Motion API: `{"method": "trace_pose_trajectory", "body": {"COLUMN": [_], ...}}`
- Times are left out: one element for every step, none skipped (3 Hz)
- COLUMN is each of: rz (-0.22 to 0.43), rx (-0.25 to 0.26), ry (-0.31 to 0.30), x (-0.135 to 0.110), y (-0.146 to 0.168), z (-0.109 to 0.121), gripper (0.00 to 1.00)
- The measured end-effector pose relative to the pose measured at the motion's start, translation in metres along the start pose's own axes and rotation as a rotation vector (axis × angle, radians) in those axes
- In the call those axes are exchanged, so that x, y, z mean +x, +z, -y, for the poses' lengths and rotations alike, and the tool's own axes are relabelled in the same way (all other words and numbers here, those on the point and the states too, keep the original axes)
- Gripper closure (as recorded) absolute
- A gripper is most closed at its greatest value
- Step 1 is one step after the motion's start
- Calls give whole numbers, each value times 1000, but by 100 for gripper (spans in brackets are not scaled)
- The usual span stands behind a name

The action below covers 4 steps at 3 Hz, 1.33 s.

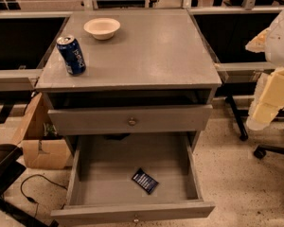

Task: Pick rxbar blueberry from middle drawer and place on counter

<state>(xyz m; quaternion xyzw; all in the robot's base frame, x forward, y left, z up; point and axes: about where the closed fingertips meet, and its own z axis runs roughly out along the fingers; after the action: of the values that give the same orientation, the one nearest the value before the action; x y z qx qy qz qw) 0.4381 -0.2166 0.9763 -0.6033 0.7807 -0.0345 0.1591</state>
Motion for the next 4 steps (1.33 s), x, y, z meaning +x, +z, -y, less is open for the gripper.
{"method": "trace_pose_trajectory", "body": {"rz": [0,37,120,203], "rx": [0,12,-30,-98], "ry": [0,27,83,147], "x": [0,-7,-30,-52], "y": [0,20,82,159], "z": [0,4,-8,-28], "gripper": [0,0,0,0]}}
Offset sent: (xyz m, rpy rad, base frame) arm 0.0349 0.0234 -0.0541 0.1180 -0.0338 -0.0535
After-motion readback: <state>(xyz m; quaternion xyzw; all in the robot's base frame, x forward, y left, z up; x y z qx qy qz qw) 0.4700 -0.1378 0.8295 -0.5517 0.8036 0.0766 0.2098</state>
